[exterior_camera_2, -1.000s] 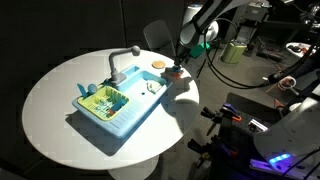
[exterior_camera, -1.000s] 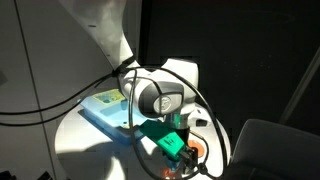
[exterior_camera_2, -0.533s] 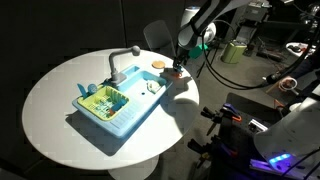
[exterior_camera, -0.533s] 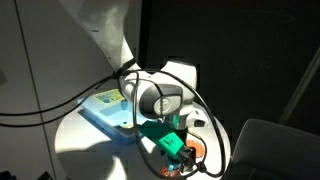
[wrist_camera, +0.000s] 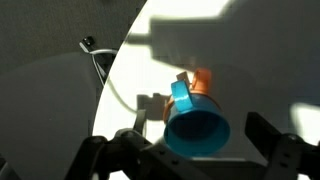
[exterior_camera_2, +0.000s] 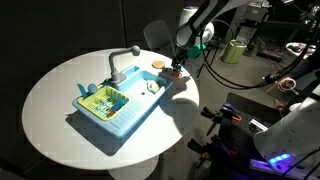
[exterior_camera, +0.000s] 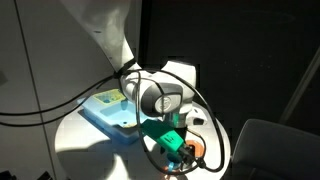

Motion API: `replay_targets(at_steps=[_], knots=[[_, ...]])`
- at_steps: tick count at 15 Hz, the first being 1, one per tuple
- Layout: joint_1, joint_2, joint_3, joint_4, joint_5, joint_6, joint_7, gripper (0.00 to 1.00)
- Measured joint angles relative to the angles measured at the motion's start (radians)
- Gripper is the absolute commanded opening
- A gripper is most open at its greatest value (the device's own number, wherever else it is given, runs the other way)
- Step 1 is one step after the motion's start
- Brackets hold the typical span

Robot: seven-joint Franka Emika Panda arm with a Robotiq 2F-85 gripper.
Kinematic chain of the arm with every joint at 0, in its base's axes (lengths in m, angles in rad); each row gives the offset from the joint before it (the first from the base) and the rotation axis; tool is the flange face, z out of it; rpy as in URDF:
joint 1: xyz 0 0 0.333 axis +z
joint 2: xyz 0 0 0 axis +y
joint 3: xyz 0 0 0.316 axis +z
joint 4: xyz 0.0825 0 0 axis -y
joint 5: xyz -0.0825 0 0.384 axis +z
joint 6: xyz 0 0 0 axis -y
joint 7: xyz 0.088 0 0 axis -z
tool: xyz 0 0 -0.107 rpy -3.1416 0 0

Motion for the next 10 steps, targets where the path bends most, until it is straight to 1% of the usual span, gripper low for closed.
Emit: replay_targets(at_steps=[10], knots=[[0.000,0.043,0.001,0.025,0.000,-0.009,0.000,1.00]])
